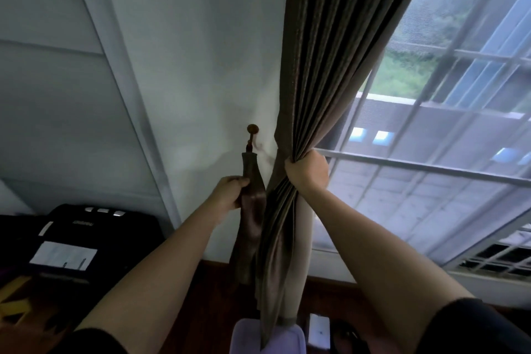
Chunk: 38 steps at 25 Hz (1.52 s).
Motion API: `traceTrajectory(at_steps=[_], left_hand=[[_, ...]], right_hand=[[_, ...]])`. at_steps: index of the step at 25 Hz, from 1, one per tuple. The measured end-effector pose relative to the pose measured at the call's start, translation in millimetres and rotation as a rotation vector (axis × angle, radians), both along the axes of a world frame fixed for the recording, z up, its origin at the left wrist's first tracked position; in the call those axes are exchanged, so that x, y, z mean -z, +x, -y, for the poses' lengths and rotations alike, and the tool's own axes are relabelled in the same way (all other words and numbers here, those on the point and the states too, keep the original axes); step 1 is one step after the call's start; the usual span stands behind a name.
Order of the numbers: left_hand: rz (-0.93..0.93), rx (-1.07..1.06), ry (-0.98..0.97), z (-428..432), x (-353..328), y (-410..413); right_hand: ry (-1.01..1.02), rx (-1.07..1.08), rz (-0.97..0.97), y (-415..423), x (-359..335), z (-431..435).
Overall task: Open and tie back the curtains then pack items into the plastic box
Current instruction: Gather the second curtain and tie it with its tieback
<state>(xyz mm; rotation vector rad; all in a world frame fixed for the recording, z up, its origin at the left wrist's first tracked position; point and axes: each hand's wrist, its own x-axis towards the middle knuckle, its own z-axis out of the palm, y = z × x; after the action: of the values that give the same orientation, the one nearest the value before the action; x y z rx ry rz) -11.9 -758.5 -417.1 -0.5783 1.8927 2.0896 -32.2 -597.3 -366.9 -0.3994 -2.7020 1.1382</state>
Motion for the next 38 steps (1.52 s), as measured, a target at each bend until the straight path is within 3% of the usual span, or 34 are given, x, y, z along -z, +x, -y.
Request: traceTrajectory(at_steps=[4, 9, 14, 19, 22, 27, 29, 33, 38], left_hand=[[-0.011, -0.043, 0.271, -13, -6, 21], [-0.028, -0.116, 0.208, -35, 6, 40], [-0.014, -0.194, 0.570, -46, 11, 51], [0.012, -0.231, 0.372, -80, 14, 44], [-0.125, -0.218, 0.239, -94, 23, 48], [-0.212, -0.168, 0.430, -98, 19, 48], [-0.285, -0.123, 0.320, -102, 26, 46], [-0.404, -0.087, -0.089, -107, 30, 44], [-0.395, -0.198, -0.788, -117, 15, 42]], right_hand=[[0.122, -0.048, 0.065, -5, -12, -8], [0.184, -0.072, 0.150, -8, -23, -9], [0.168, -0.092, 0.151, -7, -23, -8], [0.119, -0.125, 0.149, -7, -27, -7], [0.117, -0.131, 0.145, -5, -25, -8], [0.122, -0.131, 0.140, -5, -25, -12], [0.114, -0.149, 0.151, -5, -25, -10], [0.099, -0.160, 0.149, -4, -24, -11], [0.080, -0.188, 0.147, 1, -24, -9]])
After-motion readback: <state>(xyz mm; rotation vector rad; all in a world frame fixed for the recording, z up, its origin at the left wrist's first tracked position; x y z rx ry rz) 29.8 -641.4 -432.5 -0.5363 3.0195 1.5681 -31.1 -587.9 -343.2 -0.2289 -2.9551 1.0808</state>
